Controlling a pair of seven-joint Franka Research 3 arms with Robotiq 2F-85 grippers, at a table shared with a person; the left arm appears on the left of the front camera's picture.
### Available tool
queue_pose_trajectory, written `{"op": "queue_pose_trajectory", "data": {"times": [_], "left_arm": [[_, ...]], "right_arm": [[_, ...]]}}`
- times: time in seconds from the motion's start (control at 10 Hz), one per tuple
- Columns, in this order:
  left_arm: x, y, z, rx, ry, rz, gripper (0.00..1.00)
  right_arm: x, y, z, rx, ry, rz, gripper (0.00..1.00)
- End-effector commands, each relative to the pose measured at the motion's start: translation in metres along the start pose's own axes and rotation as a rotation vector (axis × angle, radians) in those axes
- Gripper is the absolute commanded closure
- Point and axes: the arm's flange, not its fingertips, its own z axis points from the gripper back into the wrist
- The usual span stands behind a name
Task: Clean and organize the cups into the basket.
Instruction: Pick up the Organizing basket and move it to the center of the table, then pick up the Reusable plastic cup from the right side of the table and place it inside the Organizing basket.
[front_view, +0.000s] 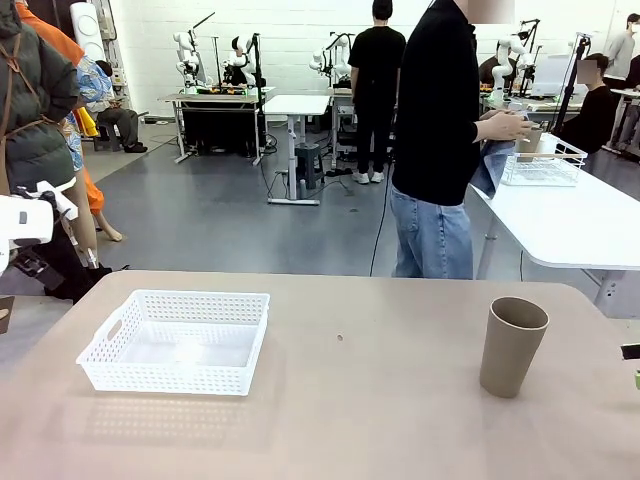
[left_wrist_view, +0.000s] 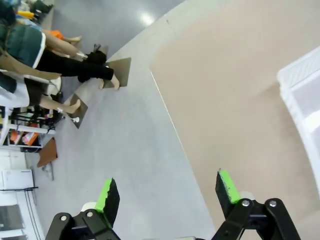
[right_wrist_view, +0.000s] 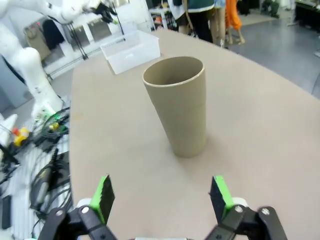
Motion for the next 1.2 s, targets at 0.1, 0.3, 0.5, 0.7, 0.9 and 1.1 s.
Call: {"op": "queue_pose_trajectory", "data": {"times": [0.1,0.3,0.5,0.7,0.9,1.1], "left_arm": [[0.011,-0.026,0.05,-0.032,-0.093,0.125,0.0],[0.012,-0.009,0.009,0.009,-0.006,0.021,0.0],[0.012,-0.009,0.009,0.009,-0.006,0.021,0.0],[0.012,-0.009,0.009,0.009,-0.006,0.021,0.0],[0.021,-0.016,0.028,0.007,-0.011,-0.02,0.0],[0.056,-0.019,0.072,-0.077,0.011,-0.117,0.0]], "right_arm": [[0.001,0.001,0.0,-0.002,0.0,0.003,0.0],[0.001,0.001,0.0,-0.002,0.0,0.003,0.0],[0.001,0.001,0.0,-0.002,0.0,0.003,0.0],[0.001,0.001,0.0,-0.002,0.0,0.003,0.0],[0.001,0.001,0.0,-0.002,0.0,0.003,0.0],[0.001,0.001,0.0,-0.002,0.0,0.003,0.0]]}}
